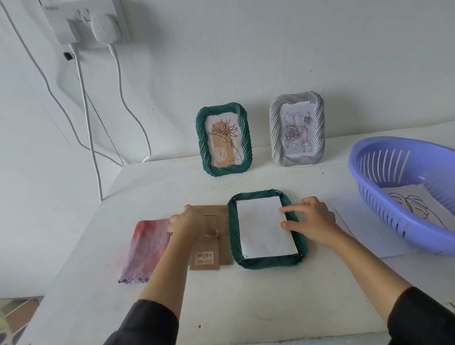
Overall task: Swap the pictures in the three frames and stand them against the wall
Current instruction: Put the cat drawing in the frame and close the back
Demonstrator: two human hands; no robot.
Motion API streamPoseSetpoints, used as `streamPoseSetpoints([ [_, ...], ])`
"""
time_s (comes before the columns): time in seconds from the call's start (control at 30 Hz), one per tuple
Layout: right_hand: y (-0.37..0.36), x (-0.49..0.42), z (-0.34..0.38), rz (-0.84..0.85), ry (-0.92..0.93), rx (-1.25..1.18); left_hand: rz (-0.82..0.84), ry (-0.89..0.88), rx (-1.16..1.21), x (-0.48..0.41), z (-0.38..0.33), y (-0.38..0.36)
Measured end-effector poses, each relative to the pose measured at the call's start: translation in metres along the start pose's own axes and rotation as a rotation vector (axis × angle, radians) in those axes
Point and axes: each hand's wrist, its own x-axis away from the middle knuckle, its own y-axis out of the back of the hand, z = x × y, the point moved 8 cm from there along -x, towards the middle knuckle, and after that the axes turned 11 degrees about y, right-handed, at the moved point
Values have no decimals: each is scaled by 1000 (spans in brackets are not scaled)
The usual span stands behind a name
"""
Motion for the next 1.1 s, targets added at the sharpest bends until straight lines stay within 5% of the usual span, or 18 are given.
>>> streamPoseSetpoints([
  [0.3, 17, 2, 14, -153, 61, -91, -58, -143, 655, 6, 3, 50],
  [0.43, 18, 1, 44, -130, 136, -372, 100, -254, 831, 33, -30, 46],
  [0.73, 20, 6, 34, -133, 6, -509, 383, -265, 612, 61, -73, -32],
  [1.1, 3, 6, 10, -96, -123, -503, 194, -286, 406, 56, -76, -34],
])
